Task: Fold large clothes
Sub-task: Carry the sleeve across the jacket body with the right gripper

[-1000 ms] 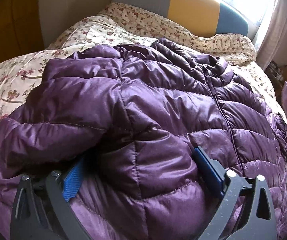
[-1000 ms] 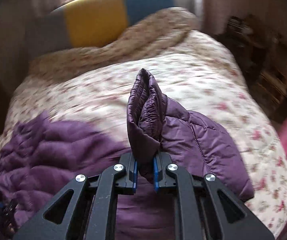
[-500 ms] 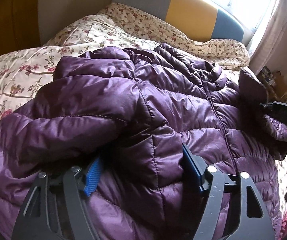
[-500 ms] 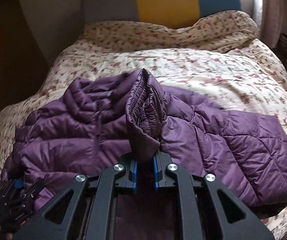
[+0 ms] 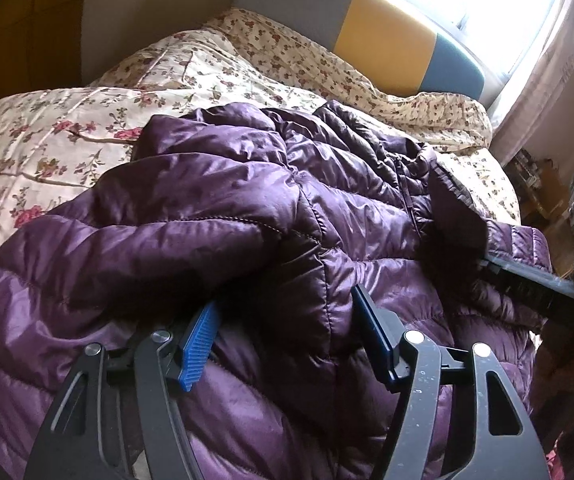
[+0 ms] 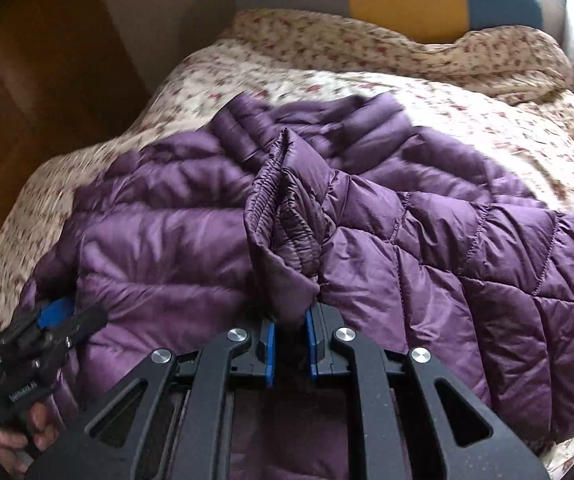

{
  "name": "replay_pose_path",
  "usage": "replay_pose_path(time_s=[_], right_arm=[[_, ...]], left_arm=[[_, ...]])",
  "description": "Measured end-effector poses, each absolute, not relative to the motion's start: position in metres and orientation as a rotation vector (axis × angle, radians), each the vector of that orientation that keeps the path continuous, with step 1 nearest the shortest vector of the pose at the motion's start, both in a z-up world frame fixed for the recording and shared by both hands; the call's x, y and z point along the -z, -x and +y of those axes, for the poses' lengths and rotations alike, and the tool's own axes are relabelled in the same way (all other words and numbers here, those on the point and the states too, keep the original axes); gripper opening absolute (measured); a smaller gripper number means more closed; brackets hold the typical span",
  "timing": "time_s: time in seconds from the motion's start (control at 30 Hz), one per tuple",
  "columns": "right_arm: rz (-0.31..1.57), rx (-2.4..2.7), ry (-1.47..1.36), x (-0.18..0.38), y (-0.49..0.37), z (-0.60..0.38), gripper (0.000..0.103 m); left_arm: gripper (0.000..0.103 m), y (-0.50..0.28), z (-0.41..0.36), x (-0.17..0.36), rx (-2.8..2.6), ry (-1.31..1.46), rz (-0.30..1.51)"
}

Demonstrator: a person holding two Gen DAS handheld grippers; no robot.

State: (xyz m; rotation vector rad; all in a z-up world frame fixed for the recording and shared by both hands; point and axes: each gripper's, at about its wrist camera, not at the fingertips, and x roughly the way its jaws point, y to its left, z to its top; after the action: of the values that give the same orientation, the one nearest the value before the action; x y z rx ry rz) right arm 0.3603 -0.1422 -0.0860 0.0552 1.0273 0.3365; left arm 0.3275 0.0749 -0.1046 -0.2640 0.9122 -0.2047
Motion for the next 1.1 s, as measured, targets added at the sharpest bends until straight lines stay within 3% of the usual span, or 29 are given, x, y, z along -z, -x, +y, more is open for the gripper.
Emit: replay_pose_path(time_s=[0.77,1.1], right_arm=[[1.004,-0.42,0.227,0.109,-0.323,-0.081,0.013],[0.926,-0.411,0.546,0.123,-0.304,-0.054,0.013]], left_arm=[[0.066,-0.323,0.083,0.101,0.185,0.301,0.914],[0.066,-0.322,0.083,0.103,0.198,0.296,0.917]])
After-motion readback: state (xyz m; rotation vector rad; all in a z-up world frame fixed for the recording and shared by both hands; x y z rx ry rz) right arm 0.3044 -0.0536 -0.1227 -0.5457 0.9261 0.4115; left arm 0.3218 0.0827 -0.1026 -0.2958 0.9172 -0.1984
